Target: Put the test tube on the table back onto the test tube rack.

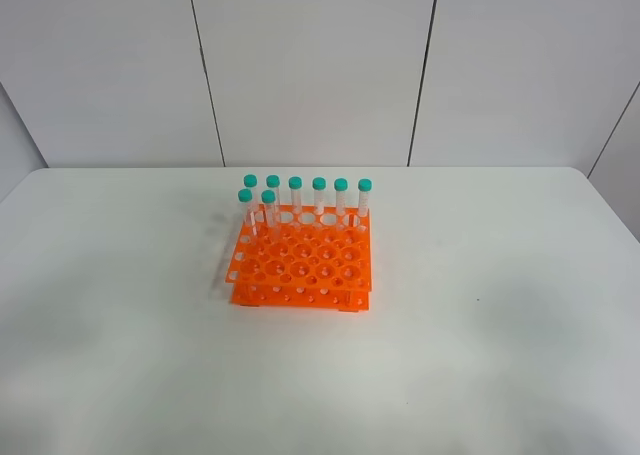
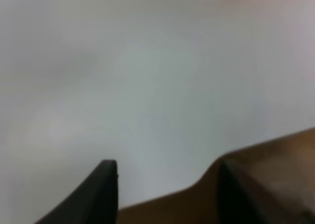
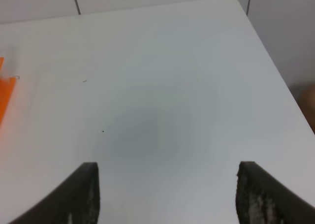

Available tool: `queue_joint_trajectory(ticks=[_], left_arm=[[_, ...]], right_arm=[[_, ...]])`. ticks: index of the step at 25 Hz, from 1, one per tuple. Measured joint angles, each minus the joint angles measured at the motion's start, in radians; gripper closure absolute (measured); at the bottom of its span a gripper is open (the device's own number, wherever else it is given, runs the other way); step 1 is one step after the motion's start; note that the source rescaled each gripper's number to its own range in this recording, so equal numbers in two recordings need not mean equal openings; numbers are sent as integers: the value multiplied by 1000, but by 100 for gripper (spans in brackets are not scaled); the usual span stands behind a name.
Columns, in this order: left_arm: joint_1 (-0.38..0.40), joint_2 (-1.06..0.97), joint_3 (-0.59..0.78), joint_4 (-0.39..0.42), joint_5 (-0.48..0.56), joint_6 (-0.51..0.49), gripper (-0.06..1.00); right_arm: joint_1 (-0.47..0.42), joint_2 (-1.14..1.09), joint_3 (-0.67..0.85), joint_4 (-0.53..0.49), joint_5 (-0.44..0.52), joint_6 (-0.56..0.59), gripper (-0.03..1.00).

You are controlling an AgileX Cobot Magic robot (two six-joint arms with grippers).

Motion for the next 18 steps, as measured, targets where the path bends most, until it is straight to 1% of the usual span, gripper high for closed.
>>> queue_joint_trajectory(ticks=[2, 7, 15, 18], left_arm=[[0, -27, 0, 0, 0, 0, 44], [0, -186, 0, 0, 1, 0, 44], [0, -191, 0, -1, -1, -2, 44], [0, -191, 7, -8, -37, -9, 44]], right_arm=[[0, 0, 0, 0, 0, 0, 33], [0, 0, 0, 0, 0, 0, 33], [0, 0, 0, 0, 0, 0, 33], [0, 0, 0, 0, 0, 0, 33]])
